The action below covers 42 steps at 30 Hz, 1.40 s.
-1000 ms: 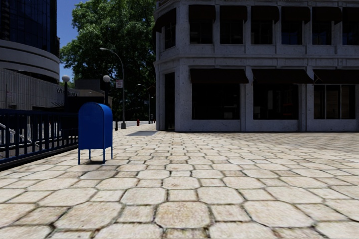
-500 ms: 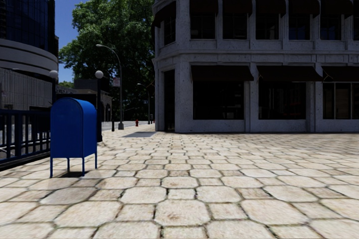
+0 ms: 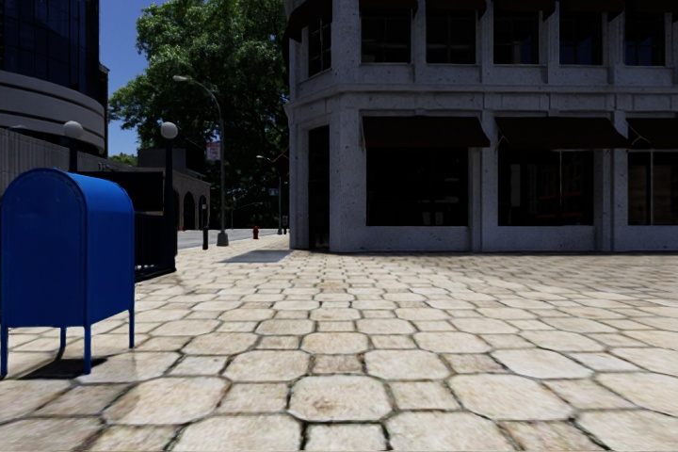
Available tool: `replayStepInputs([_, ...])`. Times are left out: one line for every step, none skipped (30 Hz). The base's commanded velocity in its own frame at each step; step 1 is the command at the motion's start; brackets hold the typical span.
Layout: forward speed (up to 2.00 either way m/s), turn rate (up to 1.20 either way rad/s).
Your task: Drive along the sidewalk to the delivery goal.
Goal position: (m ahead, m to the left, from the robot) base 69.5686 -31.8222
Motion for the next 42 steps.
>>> replayStepInputs([1.49,0.0])
replayStepInputs([1.49,0.0])
replayStepInputs([1.49,0.0])
replayStepInputs([1.49,0.0])
replayStepInputs([1.49,0.0])
replayStepInputs([1.49,0.0])
replayStepInputs([1.49,0.0])
replayStepInputs([1.49,0.0])
replayStepInputs([1.49,0.0])
replayStepInputs([1.49,0.0])
replayStepInputs([1.49,0.0])
replayStepInputs([1.49,0.0])
replayStepInputs([1.49,0.0])
replayStepInputs([1.49,0.0])
replayStepInputs([1.49,0.0])
replayStepInputs([1.49,0.0])
replayStepInputs([1.49,0.0])
replayStepInputs([1.49,0.0])
replayStepInputs([1.49,0.0])
replayStepInputs([1.49,0.0])
replayStepInputs([1.49,0.0])
replayStepInputs([1.49,0.0])
replayStepInputs([1.49,0.0])
replayStepInputs([1.49,0.0])
replayStepInputs([1.49,0.0])
replayStepInputs([1.49,0.01])
replayStepInputs([1.49,0.09])
replayStepInputs([1.49,0.15])
replayStepInputs([1.49,0.18])
replayStepInputs([1.49,0.24])
replayStepInputs([1.49,0.24])
replayStepInputs([1.49,0.36])
replayStepInputs([1.49,0.5])
replayStepInputs([1.49,0.65])
replayStepInputs([1.49,0.72])
replayStepInputs([1.49,0.74])
replayStepInputs([1.49,0.74])
replayStepInputs([1.49,0.62])
replayStepInputs([1.49,0.43])
replayStepInputs([1.49,0.22])
replayStepInputs([1.49,0.1])
replayStepInputs([1.49,0.1])
